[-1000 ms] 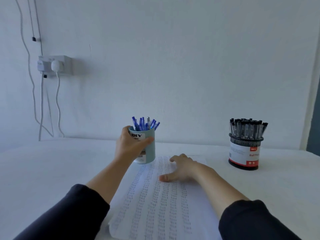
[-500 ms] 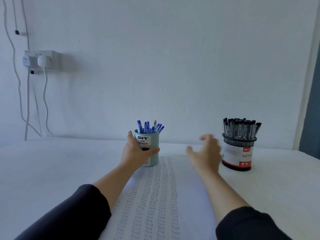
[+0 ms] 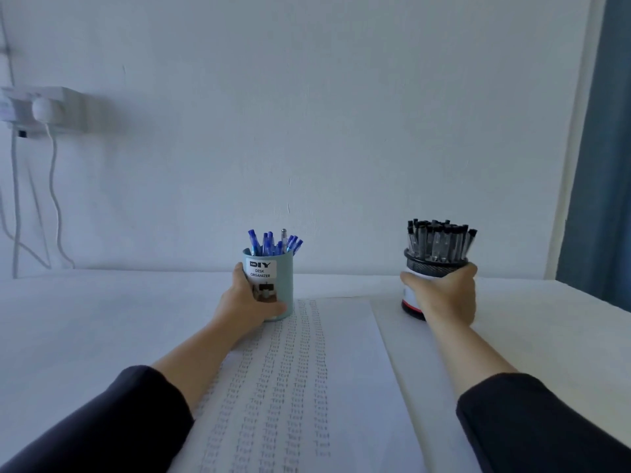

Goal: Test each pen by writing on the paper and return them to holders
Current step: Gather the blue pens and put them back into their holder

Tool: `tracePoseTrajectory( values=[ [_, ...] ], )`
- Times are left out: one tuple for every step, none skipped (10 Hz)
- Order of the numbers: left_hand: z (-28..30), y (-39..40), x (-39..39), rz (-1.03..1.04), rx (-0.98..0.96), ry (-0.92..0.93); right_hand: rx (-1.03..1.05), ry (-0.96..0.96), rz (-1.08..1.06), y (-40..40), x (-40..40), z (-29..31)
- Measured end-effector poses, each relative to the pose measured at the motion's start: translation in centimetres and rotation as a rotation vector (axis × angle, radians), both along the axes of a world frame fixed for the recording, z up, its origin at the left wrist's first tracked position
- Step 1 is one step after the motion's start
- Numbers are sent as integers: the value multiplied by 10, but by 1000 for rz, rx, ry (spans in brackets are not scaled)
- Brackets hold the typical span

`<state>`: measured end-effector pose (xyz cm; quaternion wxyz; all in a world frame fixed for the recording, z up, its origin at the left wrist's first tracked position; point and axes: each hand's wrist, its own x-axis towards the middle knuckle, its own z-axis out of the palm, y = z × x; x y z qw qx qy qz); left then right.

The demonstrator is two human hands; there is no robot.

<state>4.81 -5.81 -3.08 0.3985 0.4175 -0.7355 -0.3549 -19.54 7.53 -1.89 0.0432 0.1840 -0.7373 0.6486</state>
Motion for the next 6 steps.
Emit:
tracePoseTrajectory(
  values=[
    [1,2,1,-1,11,-14,59,72,112,-13,31,8],
    [1,2,2,-7,17,-15,90,120,228,-33,62,12],
    [2,3,2,-5,15,-35,149,159,279,-46,80,9],
    [3,3,2,-20,19,-27,186,152,295,-50,81,4],
    [2,3,4,-27,23,-44,170,102,364,-50,79,-2],
    [6,5,5,-55,16,-27,204,48,397,-45,77,0]
  ],
)
